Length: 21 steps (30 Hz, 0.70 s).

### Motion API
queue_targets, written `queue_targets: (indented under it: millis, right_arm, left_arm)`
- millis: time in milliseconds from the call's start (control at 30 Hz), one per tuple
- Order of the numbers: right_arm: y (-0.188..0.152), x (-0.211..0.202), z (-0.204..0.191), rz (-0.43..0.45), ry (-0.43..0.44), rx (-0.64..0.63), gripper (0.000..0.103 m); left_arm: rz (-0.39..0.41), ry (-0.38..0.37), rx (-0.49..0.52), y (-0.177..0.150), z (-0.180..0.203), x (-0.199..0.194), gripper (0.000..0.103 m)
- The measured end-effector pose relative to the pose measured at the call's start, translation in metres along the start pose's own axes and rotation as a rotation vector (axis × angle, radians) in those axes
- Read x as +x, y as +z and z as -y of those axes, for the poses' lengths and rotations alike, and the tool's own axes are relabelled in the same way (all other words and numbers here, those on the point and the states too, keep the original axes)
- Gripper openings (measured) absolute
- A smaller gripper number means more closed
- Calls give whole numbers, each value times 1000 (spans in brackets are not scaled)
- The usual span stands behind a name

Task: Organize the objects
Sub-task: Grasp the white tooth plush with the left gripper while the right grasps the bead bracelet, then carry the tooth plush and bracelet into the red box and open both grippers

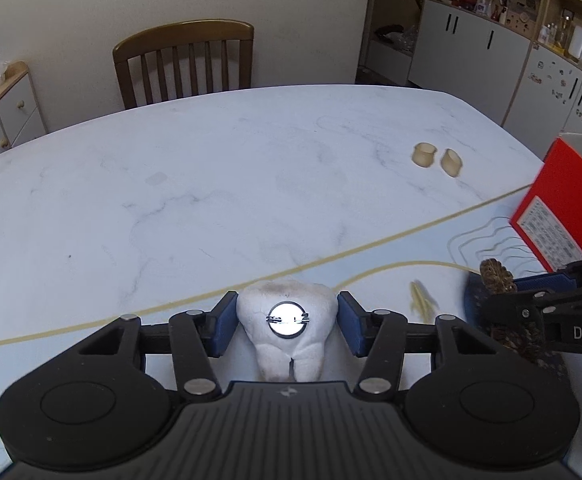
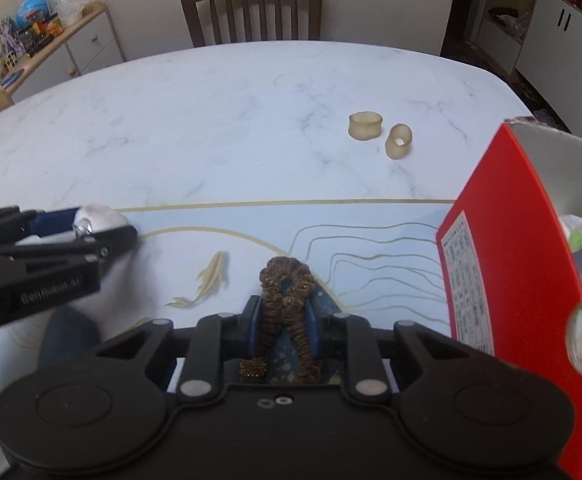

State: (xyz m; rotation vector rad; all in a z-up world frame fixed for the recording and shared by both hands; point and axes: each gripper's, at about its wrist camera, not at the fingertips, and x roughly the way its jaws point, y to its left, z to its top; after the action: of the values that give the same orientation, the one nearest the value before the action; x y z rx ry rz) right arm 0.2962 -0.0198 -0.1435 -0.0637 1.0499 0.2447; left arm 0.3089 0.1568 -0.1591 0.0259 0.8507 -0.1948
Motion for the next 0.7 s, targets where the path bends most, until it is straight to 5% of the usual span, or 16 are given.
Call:
queue_targets:
  millis: [467, 700]
  right_arm:
    - [-17, -84, 5, 103, 88, 8, 17]
    - [-21, -94, 13, 113, 132, -57, 19]
  left_arm:
    - [25, -75, 34, 3, 31, -76, 53]
    - [38, -45, 21, -3, 37, -98, 53]
